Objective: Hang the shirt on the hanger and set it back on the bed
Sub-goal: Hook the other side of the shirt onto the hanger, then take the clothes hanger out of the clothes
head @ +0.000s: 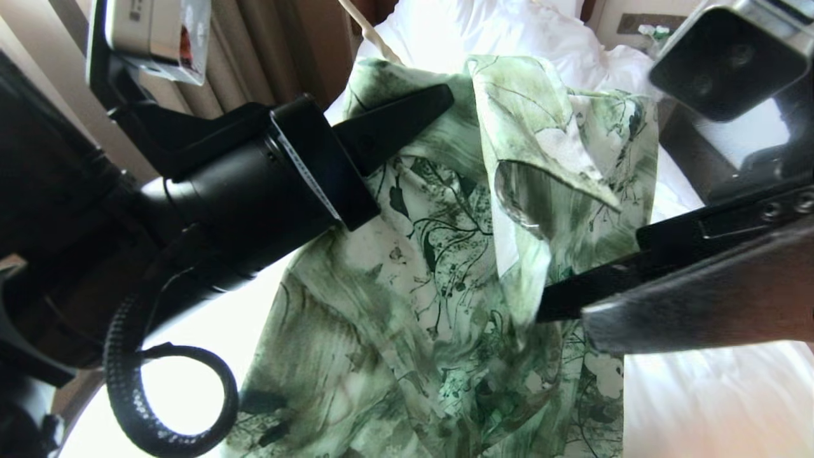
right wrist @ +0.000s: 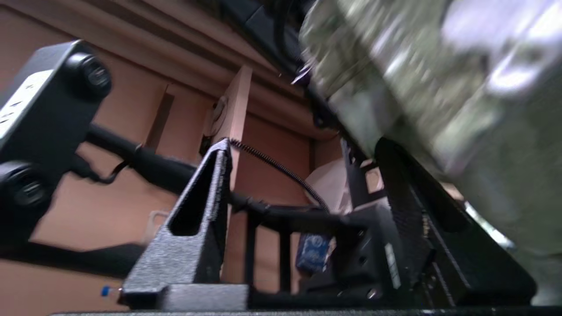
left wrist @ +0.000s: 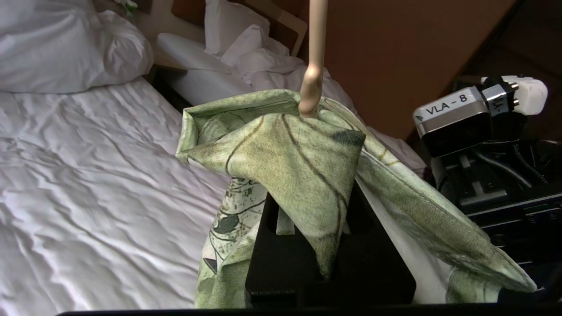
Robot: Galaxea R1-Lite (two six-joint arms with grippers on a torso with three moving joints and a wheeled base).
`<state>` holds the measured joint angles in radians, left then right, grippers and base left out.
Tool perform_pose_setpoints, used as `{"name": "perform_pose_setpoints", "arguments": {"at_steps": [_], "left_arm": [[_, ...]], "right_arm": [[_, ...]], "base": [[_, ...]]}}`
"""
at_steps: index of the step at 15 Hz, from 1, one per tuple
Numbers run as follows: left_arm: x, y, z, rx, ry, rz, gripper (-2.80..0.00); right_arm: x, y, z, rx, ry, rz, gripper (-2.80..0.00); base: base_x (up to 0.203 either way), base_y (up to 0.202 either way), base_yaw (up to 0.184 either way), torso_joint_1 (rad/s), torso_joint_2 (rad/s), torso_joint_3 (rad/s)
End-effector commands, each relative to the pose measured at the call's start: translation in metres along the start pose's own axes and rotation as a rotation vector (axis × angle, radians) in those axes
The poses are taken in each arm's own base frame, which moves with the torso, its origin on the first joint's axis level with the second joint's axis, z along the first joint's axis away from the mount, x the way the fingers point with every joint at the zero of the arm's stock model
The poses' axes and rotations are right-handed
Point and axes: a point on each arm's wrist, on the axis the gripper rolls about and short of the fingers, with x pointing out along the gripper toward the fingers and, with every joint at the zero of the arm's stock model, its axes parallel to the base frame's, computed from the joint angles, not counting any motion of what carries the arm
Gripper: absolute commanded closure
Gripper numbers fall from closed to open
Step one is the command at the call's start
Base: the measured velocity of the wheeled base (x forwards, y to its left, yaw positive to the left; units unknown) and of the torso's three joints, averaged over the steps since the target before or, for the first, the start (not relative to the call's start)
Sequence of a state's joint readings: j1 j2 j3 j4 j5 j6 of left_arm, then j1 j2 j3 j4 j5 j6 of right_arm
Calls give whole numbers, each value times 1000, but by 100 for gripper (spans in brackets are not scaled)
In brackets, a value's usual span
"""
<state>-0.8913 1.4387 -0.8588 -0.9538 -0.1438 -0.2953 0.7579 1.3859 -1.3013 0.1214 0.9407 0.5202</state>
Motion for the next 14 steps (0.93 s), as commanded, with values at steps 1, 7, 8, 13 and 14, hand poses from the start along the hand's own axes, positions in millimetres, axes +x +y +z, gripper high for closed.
{"name": "perform_pose_setpoints", "arguments": {"at_steps": [1, 7, 8, 13, 14], "left_arm": [[0, -1, 3, 0, -12, -4, 0], [1, 0, -1, -4, 3, -1, 0], [1, 0, -1, -5, 5, -1, 0], [-4, -3, 0, -15, 59, 4, 0], [-5, -4, 0, -17, 74, 4, 0]], "right_arm": [[-14, 23, -4, 5, 8, 8, -280], [-51, 58, -4, -121, -149, -111, -280], [-53, 57, -2, -137, -172, -144, -280], [-50, 52, 7, -194, -222, -238, 0], [-48, 51, 14, -203, -235, -254, 0]], "base": [[0, 0, 0, 0, 0, 0], [0, 0, 0, 0, 0, 0], [0, 0, 0, 0, 0, 0], [0, 0, 0, 0, 0, 0], [0, 0, 0, 0, 0, 0]]}}
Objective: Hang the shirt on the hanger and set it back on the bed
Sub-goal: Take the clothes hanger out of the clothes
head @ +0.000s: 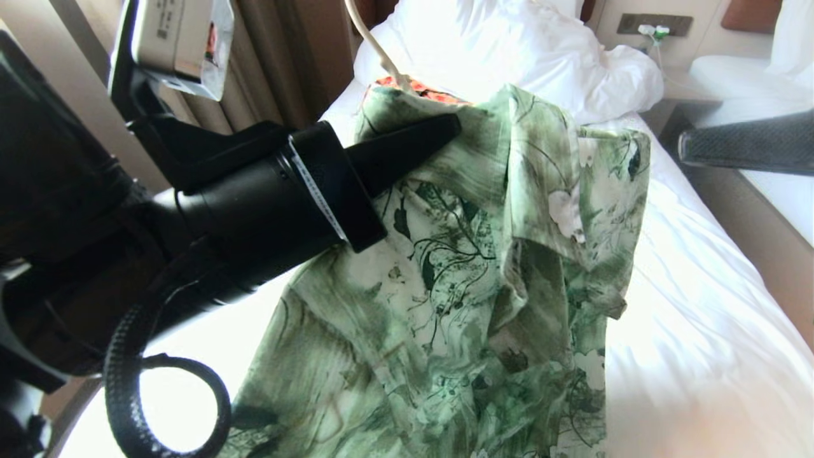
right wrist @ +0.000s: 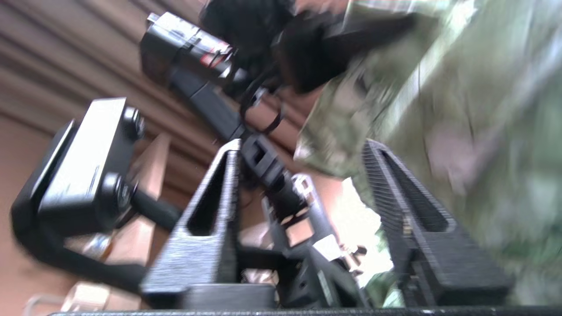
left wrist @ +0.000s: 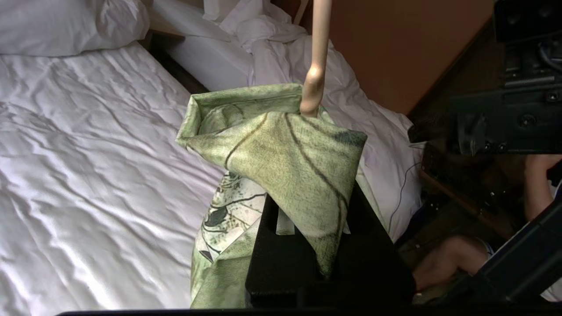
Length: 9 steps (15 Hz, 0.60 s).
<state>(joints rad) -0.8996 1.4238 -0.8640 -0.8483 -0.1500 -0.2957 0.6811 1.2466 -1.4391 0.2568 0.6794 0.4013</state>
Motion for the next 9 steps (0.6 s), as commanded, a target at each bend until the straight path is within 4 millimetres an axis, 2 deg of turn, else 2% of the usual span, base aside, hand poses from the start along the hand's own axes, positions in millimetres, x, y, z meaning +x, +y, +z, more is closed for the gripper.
{"name": "perform_pose_setpoints", "arguments": {"at_steps": [1, 5, 7, 9], "left_arm": [[-3, -3, 6, 0, -11, -7, 0], [-2, -2, 6, -1, -12, -8, 0], [-1, -2, 6, 0, -12, -10, 0], [0, -3, 4, -2, -5, -14, 0]], "right_arm": [[10, -5, 8, 0, 1, -2, 0], [33, -6, 34, -7, 24, -34, 0], [50, -12, 37, -52, 34, -134, 0], [55, -4, 42, -137, 26, -201, 0]], "base": [[0, 0, 0, 0, 0, 0], [0, 0, 0, 0, 0, 0], [0, 0, 0, 0, 0, 0], [0, 0, 0, 0, 0, 0]]}}
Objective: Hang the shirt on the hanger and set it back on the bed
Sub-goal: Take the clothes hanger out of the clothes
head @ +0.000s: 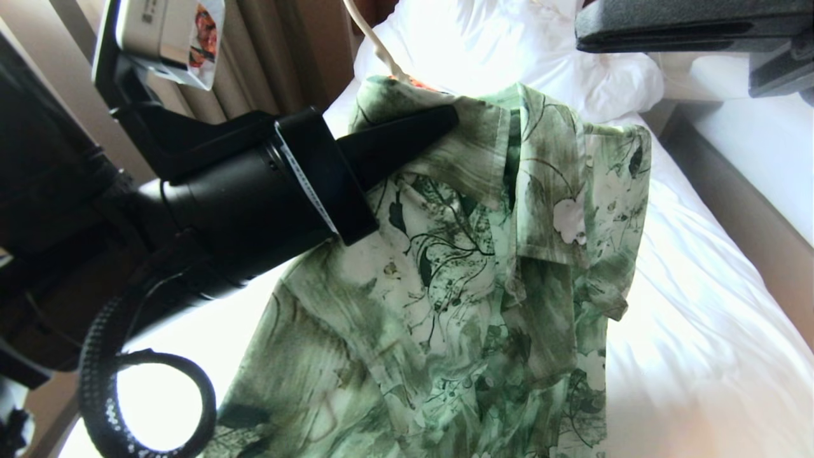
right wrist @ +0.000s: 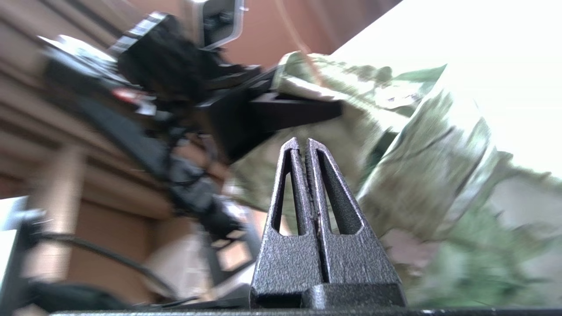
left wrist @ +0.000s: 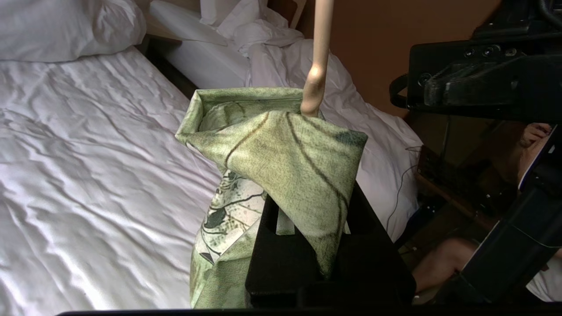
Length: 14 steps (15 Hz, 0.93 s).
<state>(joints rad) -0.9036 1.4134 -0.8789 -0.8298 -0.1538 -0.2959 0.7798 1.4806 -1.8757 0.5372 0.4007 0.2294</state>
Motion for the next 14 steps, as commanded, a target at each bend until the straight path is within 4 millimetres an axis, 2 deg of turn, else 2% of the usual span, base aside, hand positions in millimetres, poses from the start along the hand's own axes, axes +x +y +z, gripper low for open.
{"name": "perform_pose_setpoints", "arguments": {"at_steps": [1, 6, 9, 12, 14], "left_arm": [[1, 0, -1, -3, 3, -3, 0], [3, 0, -5, -6, 15, -3, 0], [7, 0, -17, -13, 50, 1, 0], [2, 2, -9, -7, 22, 15, 0], [3, 3, -14, -10, 40, 23, 0]], "right_arm": [[16, -2, 0, -38, 30, -36, 0], [12, -7, 2, -197, 26, -66, 0], [5, -9, 4, -220, 19, -89, 0], [-12, -2, 1, -223, 40, -98, 0], [-18, 1, -5, -243, 94, -99, 0]], "base": [[0, 0, 0, 0, 0, 0], [0, 0, 0, 0, 0, 0], [0, 0, 0, 0, 0, 0], [0, 0, 0, 0, 0, 0], [0, 0, 0, 0, 0, 0]]}}
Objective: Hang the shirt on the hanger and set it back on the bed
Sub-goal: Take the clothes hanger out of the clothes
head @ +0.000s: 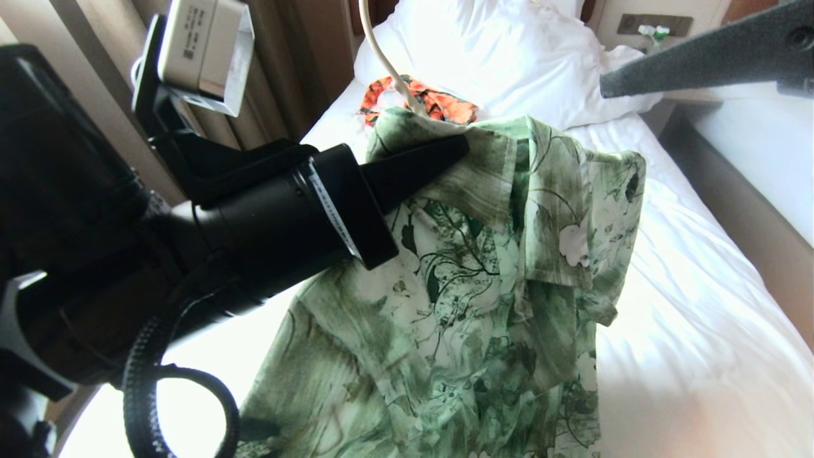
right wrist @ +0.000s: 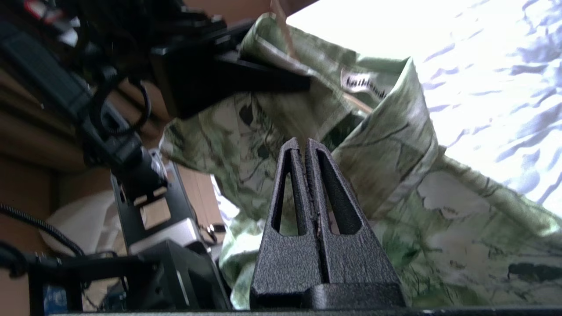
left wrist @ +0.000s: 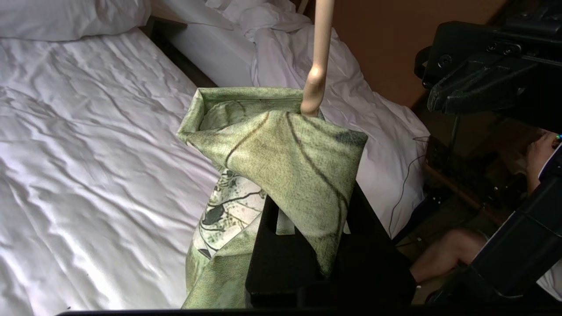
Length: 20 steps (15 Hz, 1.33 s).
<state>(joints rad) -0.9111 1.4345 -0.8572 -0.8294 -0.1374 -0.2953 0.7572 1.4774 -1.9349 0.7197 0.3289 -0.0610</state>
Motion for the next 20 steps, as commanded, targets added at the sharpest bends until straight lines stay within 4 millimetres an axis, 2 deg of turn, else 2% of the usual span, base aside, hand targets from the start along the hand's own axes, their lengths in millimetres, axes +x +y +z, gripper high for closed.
{"name": "perform_pose_setpoints", "arguments": {"at_steps": [1, 3, 5, 6, 11, 16, 19, 20], "left_arm": [[3, 3, -3, -3, 9, 8, 0], [1, 6, -4, -2, 11, 20, 0], [0, 6, -5, -2, 14, 22, 0], [1, 7, -7, -3, 21, 24, 0], [-1, 8, -9, -4, 27, 30, 0], [-3, 7, -6, 0, 15, 27, 0], [-4, 5, -6, 0, 16, 20, 0], [-4, 5, -6, 0, 17, 17, 0]], "right_arm": [[-6, 3, -4, -20, 29, 5, 0], [2, 1, -3, -58, 42, 0, 0], [16, 8, -1, -115, 55, 13, 0], [27, 12, -2, -137, 64, 32, -280], [82, 19, 0, -209, 20, 8, -280], [111, 23, 2, -232, -34, -45, -280], [121, 29, 2, -238, -48, -60, -280], [122, 29, 4, -240, -71, -65, -223]], "base": [[0, 0, 0, 0, 0, 0], [0, 0, 0, 0, 0, 0], [0, 0, 0, 0, 0, 0], [0, 0, 0, 0, 0, 0], [0, 0, 0, 0, 0, 0], [0, 0, 0, 0, 0, 0], [0, 0, 0, 0, 0, 0], [0, 0, 0, 0, 0, 0]]}}
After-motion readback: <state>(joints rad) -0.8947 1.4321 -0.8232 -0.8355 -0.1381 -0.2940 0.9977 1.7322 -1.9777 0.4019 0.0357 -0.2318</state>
